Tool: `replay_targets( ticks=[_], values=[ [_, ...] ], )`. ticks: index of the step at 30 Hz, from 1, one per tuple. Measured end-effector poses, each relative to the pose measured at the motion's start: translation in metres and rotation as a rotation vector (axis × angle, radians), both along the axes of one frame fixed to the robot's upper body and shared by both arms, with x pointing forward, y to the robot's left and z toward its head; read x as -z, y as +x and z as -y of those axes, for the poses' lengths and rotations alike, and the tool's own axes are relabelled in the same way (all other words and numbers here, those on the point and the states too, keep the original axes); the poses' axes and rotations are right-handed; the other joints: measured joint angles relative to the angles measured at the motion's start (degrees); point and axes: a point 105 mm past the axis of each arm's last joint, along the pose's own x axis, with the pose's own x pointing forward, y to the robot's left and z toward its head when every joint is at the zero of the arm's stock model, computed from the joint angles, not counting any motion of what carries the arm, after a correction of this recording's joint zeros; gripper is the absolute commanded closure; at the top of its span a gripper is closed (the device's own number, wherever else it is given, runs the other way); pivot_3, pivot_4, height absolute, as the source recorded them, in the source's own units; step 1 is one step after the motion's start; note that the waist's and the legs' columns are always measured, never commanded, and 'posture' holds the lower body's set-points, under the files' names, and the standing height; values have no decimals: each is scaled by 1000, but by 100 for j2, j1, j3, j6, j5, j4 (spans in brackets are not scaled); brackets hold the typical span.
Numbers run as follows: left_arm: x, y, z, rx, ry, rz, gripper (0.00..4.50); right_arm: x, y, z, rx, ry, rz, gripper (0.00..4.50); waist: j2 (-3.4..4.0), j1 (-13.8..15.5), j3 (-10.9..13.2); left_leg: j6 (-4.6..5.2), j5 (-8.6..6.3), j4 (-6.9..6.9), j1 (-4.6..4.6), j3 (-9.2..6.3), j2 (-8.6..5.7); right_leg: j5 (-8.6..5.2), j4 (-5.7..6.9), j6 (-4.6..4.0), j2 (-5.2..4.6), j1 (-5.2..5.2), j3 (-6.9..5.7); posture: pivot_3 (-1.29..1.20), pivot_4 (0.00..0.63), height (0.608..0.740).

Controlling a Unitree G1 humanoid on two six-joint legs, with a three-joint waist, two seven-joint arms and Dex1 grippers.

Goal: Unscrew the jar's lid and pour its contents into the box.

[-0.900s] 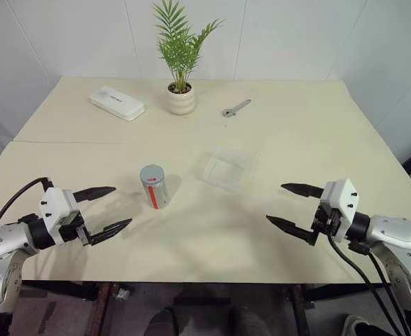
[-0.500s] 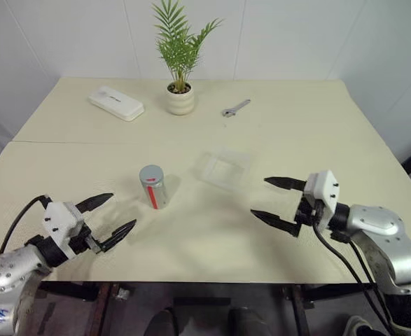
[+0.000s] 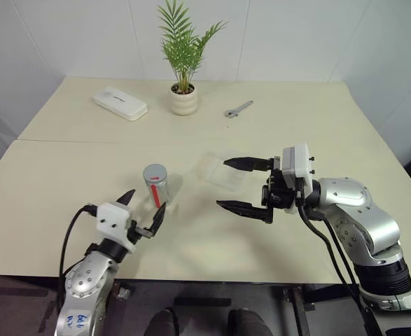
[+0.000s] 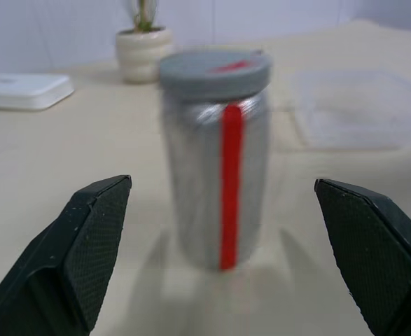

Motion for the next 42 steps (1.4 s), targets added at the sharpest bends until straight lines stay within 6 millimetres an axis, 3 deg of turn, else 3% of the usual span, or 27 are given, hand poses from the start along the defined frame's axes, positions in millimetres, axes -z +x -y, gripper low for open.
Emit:
replay_targets(
  ticks=[10, 18, 21, 27, 30, 37, 42],
  values=[
    [6, 19, 10, -57, 29, 9, 22, 4, -3, -5, -17, 2, -27, 0, 0, 7, 0, 3, -5, 2, -4, 2, -1, 1, -4, 3, 0, -1, 0, 0, 150, 740],
    [3, 46, 20, -131, 31, 34, 22, 7, -6, -7, -18, 7, -43, 0, 0, 19, 0, 2, -6, 2, -5, 2, -1, 3, -6, 7, 2, -1, 0, 0, 150, 740],
    [6, 50, 21, -153, 4, 28, 573, 9, -6, -6, -15, 7, -50, 0, 0, 17, 0, 2, -7, 2, -5, 2, -1, 3, -6, 7, 2, -1, 0, 0, 150, 740],
    [9, 51, 22, -152, -6, 17, 2406, 8, -6, -7, -12, 9, -45, 0, 0, 14, 0, 2, -7, 2, -5, 2, -1, 3, -6, 8, 2, -1, 0, 0, 150, 740],
    [8, 51, 21, -143, -14, 16, 2546, 8, -5, -8, -3, 20, -36, 0, 0, 9, 0, 2, -7, 2, -5, 2, -1, 3, -5, 8, 2, -1, -1, 0, 150, 740],
    [-5, 39, 27, 140, -10, 34, 2546, 3, 7, -13, 55, 70, -84, 0, 0, -23, 0, 0, -7, 2, -5, 2, 0, 3, -5, 6, 2, -3, -1, 0, 150, 740],
    [-22, 28, 20, 406, 98, -10, 2546, -18, 17, -30, 70, 95, -151, 0, 2, -26, 1, -2, -6, -6, -7, 2, 6, -2, 2, -6, 3, -16, -2, 0, 150, 740]
  ],
)
